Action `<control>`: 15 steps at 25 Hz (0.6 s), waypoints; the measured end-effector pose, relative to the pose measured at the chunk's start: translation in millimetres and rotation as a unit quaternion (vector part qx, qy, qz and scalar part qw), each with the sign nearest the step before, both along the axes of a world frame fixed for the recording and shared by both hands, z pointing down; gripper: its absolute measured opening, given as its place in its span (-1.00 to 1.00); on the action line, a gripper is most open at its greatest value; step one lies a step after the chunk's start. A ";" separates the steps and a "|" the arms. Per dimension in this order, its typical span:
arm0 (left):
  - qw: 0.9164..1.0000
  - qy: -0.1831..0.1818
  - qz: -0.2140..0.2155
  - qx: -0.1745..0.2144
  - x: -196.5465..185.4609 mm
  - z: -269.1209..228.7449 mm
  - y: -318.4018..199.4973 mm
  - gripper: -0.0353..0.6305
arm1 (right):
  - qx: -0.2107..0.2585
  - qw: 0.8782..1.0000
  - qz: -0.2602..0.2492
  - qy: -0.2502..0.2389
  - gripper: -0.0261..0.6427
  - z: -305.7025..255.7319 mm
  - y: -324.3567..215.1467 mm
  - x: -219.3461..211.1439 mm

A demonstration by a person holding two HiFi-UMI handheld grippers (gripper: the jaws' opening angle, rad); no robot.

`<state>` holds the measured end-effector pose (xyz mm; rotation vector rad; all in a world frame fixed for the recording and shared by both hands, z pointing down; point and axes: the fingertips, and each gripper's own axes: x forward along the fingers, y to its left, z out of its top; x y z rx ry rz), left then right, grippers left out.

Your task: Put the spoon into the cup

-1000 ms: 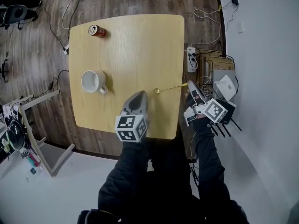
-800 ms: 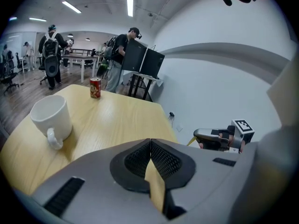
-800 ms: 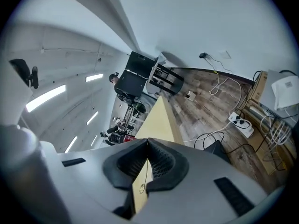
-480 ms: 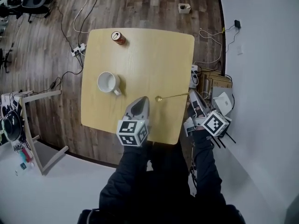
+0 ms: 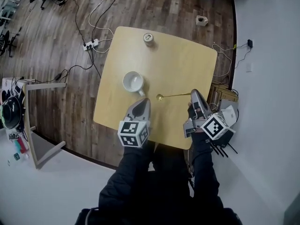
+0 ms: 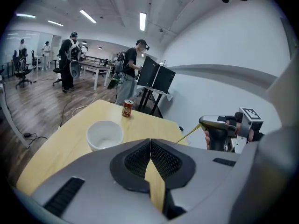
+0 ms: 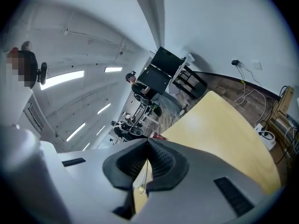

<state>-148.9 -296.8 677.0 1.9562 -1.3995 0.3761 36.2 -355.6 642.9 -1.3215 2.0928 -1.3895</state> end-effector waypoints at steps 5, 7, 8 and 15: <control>1.000 0.000 -0.026 0.006 -49.8 -2.5 -7.7 -0.79 | 0.008 1.000 -0.016 0.002 -0.86 -8.3 -18.1 -56.0; 0.999 0.000 -0.035 0.006 -66.0 -1.3 -10.8 -0.79 | 0.015 1.000 -0.023 0.002 -0.86 -12.0 -26.9 -77.0; 0.999 0.000 -0.039 0.006 -73.8 -0.2 -12.8 -0.79 | 0.018 0.999 -0.027 0.005 -0.86 -13.4 -31.6 -87.6; 0.998 0.002 -0.061 -0.002 -120.8 12.4 -23.8 -0.79 | 0.036 0.995 -0.062 0.068 -0.86 -7.1 -56.7 -150.5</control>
